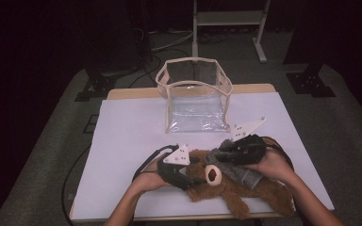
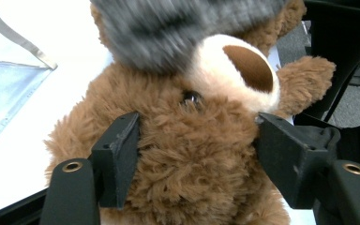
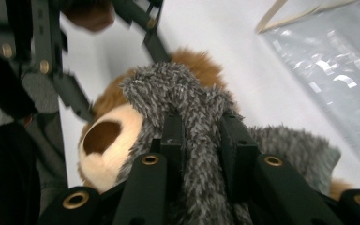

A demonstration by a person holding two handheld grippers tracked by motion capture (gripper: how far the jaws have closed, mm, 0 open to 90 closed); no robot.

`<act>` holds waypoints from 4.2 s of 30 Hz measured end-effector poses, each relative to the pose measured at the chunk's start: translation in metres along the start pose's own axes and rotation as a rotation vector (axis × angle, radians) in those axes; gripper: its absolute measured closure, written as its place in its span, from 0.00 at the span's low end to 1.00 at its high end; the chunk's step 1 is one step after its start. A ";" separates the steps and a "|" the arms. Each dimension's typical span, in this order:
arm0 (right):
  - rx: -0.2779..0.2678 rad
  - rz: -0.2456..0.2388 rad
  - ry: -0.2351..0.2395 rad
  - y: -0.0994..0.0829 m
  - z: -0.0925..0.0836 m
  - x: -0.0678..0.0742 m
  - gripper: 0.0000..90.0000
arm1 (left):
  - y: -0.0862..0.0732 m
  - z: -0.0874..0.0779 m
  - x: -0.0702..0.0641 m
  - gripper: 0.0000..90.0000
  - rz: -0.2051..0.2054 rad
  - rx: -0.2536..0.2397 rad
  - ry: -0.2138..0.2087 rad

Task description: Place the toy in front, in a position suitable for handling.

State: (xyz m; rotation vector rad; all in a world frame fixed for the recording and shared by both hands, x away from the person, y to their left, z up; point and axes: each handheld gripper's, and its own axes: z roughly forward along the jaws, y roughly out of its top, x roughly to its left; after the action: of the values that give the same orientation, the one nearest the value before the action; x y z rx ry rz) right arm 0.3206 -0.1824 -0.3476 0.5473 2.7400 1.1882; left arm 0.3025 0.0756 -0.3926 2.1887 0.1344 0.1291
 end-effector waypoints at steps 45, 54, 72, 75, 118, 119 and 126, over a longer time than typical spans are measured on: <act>0.040 -0.001 0.048 -0.026 -0.009 0.018 0.81 | 0.004 0.003 0.000 0.19 -0.044 0.006 -0.028; -0.018 0.055 -0.037 -0.033 -0.037 -0.008 0.81 | 0.003 0.000 -0.001 0.24 -0.028 0.009 -0.037; -0.044 0.048 0.005 -0.061 -0.035 0.022 0.81 | 0.009 0.010 0.012 0.07 -0.116 0.048 -0.151; -0.055 0.055 0.009 -0.064 -0.036 0.023 0.81 | 0.007 0.015 0.015 0.07 -0.148 0.058 -0.207; -0.097 0.013 -0.071 -0.028 -0.033 0.014 0.81 | -0.004 -0.025 0.014 0.39 -0.063 0.078 -0.062; -0.103 0.025 -0.077 -0.029 -0.035 0.011 0.81 | -0.002 -0.024 0.014 0.39 -0.064 0.080 -0.059; -0.077 0.051 -0.020 -0.042 -0.021 0.012 0.82 | 0.010 -0.022 0.019 0.24 -0.073 0.114 -0.059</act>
State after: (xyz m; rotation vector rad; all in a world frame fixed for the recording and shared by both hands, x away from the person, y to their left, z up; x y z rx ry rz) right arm 0.2927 -0.2190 -0.3635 0.6199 2.6661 1.2866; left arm 0.3185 0.0903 -0.3707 2.2951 0.1927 0.0155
